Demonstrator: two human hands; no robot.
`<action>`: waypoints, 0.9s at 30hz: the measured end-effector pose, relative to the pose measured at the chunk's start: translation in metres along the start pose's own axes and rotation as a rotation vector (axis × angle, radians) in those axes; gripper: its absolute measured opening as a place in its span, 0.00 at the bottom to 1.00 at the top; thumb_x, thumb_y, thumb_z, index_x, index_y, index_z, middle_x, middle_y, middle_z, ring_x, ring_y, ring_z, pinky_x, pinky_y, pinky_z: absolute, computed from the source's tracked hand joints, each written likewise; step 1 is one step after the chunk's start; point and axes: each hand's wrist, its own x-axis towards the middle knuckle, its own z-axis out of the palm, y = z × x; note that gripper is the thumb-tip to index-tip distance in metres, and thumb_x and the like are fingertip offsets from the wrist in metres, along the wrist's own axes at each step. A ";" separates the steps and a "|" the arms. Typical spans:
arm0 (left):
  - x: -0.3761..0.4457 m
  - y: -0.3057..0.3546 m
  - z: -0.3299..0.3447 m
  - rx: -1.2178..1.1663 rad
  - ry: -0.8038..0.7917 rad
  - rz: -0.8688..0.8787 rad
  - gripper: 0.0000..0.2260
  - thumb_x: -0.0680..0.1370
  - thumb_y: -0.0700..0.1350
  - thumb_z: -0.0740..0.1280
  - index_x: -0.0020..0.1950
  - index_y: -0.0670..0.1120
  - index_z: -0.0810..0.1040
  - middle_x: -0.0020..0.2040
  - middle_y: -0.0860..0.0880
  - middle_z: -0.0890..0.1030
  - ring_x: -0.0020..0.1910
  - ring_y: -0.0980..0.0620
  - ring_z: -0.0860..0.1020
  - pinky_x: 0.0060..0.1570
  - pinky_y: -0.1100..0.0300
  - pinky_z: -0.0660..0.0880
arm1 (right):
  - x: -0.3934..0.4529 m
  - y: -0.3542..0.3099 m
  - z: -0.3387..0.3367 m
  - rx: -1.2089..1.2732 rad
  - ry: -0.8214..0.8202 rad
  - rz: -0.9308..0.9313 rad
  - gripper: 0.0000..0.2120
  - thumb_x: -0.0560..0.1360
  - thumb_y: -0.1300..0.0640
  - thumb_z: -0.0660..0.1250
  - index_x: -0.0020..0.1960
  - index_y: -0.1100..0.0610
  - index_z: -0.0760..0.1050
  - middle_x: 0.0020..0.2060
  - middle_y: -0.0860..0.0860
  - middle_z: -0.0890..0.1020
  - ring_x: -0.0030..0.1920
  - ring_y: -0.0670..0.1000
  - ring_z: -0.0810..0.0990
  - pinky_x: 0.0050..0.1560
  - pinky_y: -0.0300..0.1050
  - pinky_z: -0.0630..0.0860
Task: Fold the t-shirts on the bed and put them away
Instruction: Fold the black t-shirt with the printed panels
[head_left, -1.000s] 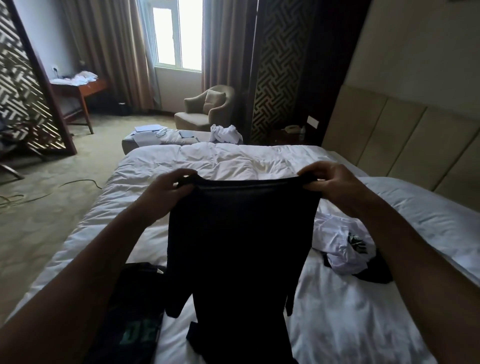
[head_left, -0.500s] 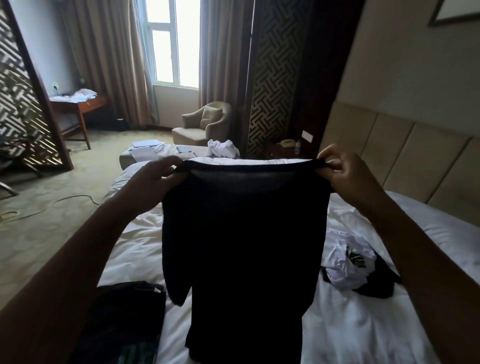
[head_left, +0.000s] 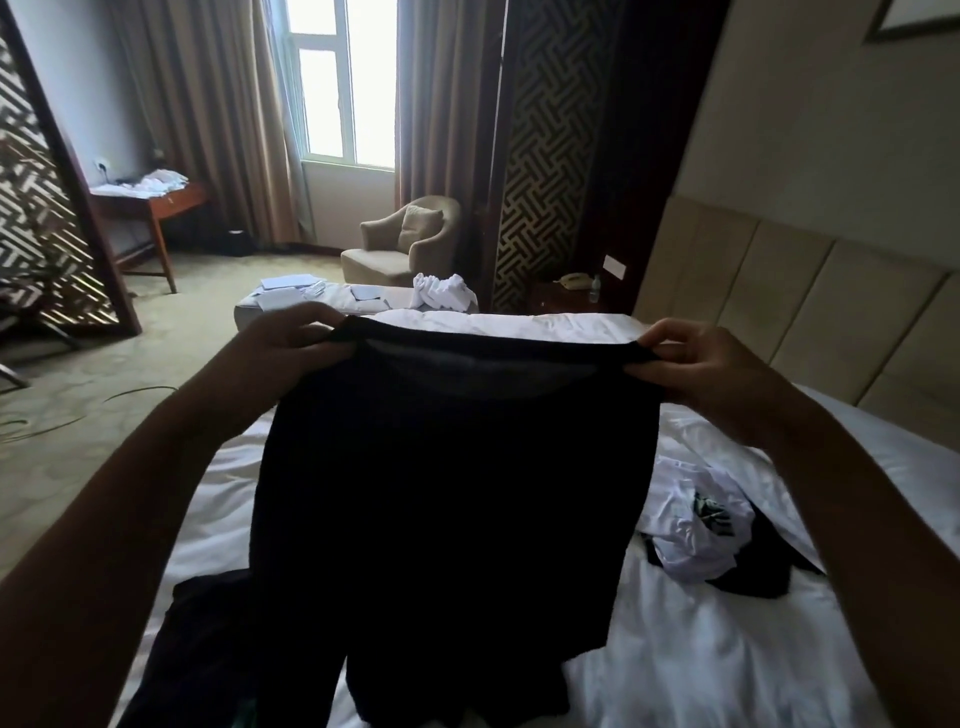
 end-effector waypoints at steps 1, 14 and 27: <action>0.000 0.003 -0.002 -0.016 -0.016 0.026 0.07 0.70 0.41 0.73 0.40 0.54 0.85 0.43 0.48 0.86 0.40 0.54 0.83 0.38 0.67 0.77 | 0.000 -0.004 -0.001 0.009 -0.012 -0.012 0.23 0.59 0.52 0.79 0.47 0.62 0.76 0.38 0.55 0.86 0.39 0.50 0.85 0.40 0.38 0.80; 0.057 -0.013 -0.015 0.092 0.014 -0.078 0.14 0.66 0.58 0.76 0.42 0.49 0.83 0.37 0.48 0.85 0.33 0.55 0.81 0.33 0.63 0.75 | 0.070 -0.013 0.010 0.162 -0.158 0.106 0.15 0.63 0.58 0.74 0.48 0.60 0.78 0.37 0.53 0.83 0.33 0.47 0.81 0.34 0.35 0.79; 0.193 -0.325 0.046 0.351 0.096 -0.501 0.08 0.69 0.45 0.66 0.45 0.53 0.81 0.39 0.50 0.82 0.38 0.53 0.77 0.40 0.62 0.71 | 0.257 0.332 0.058 -0.246 -0.090 0.510 0.04 0.78 0.66 0.66 0.48 0.58 0.77 0.39 0.56 0.81 0.28 0.44 0.77 0.27 0.34 0.71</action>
